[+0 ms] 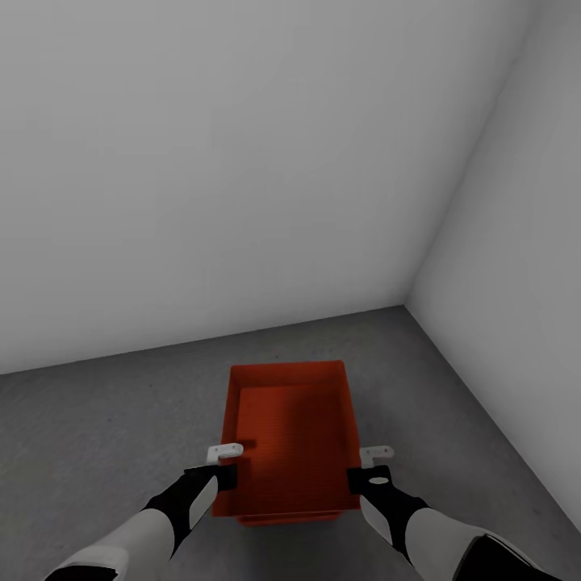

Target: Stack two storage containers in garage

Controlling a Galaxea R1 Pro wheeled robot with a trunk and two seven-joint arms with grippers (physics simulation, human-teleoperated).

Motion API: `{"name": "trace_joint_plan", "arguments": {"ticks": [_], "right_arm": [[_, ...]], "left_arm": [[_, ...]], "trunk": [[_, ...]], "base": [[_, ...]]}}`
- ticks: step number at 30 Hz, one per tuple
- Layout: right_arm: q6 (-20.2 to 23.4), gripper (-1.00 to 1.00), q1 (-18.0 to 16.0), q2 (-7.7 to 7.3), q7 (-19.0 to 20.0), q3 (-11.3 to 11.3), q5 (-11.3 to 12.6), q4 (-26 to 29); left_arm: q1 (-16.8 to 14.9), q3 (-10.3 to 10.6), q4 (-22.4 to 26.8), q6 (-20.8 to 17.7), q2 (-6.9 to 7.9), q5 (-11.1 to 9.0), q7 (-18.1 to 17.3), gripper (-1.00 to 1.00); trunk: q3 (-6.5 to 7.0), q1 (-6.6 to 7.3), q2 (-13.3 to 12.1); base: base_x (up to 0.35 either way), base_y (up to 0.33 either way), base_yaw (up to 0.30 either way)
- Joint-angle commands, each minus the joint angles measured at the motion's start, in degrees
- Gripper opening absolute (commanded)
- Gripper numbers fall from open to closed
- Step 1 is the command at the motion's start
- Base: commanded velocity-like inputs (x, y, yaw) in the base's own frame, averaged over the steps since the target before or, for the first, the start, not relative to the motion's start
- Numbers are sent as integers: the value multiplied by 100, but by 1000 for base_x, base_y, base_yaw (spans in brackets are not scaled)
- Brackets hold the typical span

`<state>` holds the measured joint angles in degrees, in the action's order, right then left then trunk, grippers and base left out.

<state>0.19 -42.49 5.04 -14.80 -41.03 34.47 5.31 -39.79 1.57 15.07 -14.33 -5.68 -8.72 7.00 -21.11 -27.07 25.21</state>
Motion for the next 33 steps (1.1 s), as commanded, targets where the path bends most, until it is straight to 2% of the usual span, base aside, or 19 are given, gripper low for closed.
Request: {"name": "trace_joint_plan", "arguments": {"ticks": [1, 33], "right_arm": [[-10, -100, -5, -47, -93, 191, 29, -118], [-10, -100, -5, -47, -93, 191, 25, -118]], "left_arm": [[-3, -104, 22, -43, 5, 38, 64, -100], [-3, -113, 22, -44, -3, 28, 64, -100]], "trunk": [[-27, -25, 51], [-601, -728, 1335]], "base": [[0, 0, 0], [0, 0, 0]]}}
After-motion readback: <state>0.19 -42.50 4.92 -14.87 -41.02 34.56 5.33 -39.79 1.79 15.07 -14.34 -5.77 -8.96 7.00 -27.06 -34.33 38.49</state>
